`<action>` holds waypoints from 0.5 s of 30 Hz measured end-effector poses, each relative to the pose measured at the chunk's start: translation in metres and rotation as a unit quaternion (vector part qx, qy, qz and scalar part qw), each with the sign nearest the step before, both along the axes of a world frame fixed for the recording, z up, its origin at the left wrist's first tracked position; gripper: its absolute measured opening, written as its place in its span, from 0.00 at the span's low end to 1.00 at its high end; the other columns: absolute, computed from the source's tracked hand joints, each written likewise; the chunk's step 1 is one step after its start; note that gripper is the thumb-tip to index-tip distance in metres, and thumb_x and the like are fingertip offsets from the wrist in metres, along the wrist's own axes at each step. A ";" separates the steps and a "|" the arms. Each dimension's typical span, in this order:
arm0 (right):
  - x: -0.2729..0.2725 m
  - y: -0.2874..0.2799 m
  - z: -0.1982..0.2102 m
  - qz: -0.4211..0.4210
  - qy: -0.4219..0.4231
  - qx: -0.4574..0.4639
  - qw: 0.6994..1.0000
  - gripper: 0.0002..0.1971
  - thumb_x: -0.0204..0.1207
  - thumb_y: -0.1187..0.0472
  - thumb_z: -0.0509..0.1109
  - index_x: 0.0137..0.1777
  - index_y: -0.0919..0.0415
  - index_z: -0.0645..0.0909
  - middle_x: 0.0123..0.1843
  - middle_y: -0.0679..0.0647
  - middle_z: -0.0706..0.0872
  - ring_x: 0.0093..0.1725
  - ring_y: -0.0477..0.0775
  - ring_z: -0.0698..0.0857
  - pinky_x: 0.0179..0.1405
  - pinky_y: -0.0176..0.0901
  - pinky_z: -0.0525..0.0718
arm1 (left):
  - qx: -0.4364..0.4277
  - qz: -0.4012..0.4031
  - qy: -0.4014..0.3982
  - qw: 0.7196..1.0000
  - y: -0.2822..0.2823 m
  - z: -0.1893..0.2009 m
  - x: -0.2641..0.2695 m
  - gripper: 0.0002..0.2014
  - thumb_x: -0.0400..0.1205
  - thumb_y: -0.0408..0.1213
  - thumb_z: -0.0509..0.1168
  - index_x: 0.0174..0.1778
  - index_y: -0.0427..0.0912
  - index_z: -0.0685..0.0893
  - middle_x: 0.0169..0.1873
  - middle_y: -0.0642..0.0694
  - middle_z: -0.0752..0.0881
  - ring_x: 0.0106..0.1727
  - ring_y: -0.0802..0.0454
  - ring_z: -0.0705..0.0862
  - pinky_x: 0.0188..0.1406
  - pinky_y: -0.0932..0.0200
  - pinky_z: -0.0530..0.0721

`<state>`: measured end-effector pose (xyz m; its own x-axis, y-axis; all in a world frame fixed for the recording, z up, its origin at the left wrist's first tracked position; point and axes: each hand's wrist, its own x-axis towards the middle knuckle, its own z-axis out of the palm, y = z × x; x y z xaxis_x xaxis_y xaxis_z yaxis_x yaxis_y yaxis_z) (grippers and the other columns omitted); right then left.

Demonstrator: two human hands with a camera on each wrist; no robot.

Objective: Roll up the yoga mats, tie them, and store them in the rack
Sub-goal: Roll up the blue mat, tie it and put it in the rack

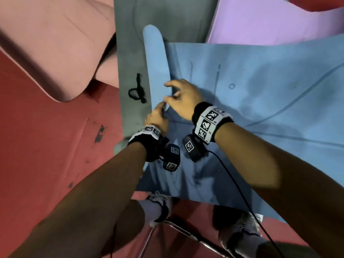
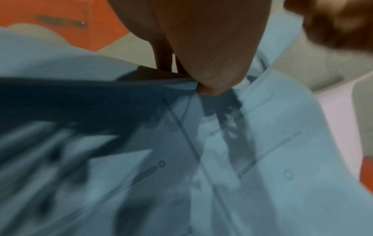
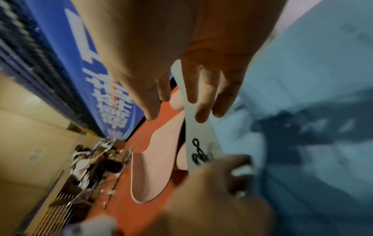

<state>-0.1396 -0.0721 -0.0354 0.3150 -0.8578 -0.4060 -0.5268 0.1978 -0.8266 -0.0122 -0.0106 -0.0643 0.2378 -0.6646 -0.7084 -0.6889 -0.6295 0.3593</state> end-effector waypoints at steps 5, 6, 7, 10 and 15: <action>-0.044 0.056 0.008 -0.032 0.055 0.078 0.995 0.29 0.75 0.42 0.74 0.72 0.56 0.79 0.66 0.56 0.84 0.62 0.55 0.83 0.63 0.48 0.82 | -0.110 0.138 0.141 0.974 -0.034 0.031 -0.028 0.30 0.76 0.27 0.59 0.77 0.42 0.77 0.67 0.38 0.86 0.64 0.43 0.87 0.65 0.48 0.86; -0.049 0.067 0.016 -0.023 0.018 0.101 0.994 0.27 0.76 0.42 0.72 0.70 0.56 0.79 0.62 0.56 0.87 0.63 0.56 0.80 0.60 0.46 0.81 | -0.125 0.145 0.167 0.967 -0.040 0.040 -0.043 0.30 0.75 0.25 0.59 0.77 0.42 0.76 0.65 0.39 0.86 0.60 0.43 0.88 0.59 0.50 0.89; -0.053 0.073 0.024 -0.002 0.013 0.111 0.994 0.23 0.79 0.47 0.70 0.71 0.56 0.77 0.60 0.55 0.88 0.63 0.57 0.79 0.57 0.44 0.78 | -0.128 0.139 0.186 0.964 -0.047 0.049 -0.055 0.31 0.77 0.23 0.58 0.79 0.44 0.74 0.64 0.42 0.86 0.56 0.44 0.88 0.51 0.55 0.90; -0.079 0.089 0.048 -0.035 0.088 0.122 0.988 0.43 0.76 0.57 0.77 0.88 0.51 0.58 0.71 0.59 0.83 0.68 0.61 0.82 0.61 0.43 0.79 | -0.132 0.094 0.212 0.964 -0.044 0.071 -0.077 0.38 0.81 0.20 0.57 0.87 0.51 0.61 0.69 0.45 0.84 0.48 0.47 0.87 0.32 0.69 0.82; -0.110 0.142 0.121 0.015 0.199 0.107 0.974 0.17 0.72 0.55 0.77 0.60 0.48 0.79 0.55 0.57 0.88 0.58 0.62 0.88 0.46 0.41 0.79 | -0.160 -0.079 0.216 0.960 -0.008 0.140 -0.096 0.50 0.71 0.29 0.58 0.88 0.65 0.51 0.83 0.45 0.70 0.77 0.43 0.77 0.78 0.43 0.76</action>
<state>-0.2496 0.0702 0.0854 0.1199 -0.7323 -0.6703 -0.8055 0.3230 -0.4969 -0.1079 -0.0182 0.0758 -0.1548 -0.8683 -0.4713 -0.5101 -0.3383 0.7908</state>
